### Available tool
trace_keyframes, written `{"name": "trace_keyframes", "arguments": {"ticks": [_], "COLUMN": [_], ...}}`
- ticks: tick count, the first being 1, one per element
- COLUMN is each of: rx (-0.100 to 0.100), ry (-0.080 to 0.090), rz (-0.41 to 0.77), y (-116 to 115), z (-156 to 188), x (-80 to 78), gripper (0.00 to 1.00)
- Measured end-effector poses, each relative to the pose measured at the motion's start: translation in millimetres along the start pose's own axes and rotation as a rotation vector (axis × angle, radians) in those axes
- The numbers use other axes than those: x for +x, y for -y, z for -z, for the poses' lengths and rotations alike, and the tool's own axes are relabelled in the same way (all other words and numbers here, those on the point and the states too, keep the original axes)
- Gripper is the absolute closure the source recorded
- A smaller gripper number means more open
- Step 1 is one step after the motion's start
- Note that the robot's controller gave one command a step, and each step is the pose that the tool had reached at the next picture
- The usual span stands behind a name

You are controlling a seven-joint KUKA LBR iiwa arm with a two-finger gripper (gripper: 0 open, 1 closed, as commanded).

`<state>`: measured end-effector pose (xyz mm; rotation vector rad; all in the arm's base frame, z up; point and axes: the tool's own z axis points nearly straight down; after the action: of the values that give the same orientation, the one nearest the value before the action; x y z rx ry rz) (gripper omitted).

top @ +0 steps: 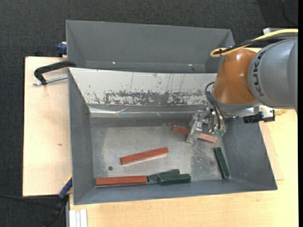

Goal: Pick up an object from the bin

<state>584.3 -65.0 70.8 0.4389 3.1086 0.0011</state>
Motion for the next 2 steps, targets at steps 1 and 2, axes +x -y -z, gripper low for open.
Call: {"name": "trace_keyframes", "arguments": {"ticks": [1, 2], "rx": [-0.001, 0.0], "ry": [0.002, 0.002], "rz": [-0.023, -0.023], "y": [-17.2, -17.1], "z": [126.6, 126.6], "x": [21.3, 21.4], "gripper": [1.0, 1.0]}}
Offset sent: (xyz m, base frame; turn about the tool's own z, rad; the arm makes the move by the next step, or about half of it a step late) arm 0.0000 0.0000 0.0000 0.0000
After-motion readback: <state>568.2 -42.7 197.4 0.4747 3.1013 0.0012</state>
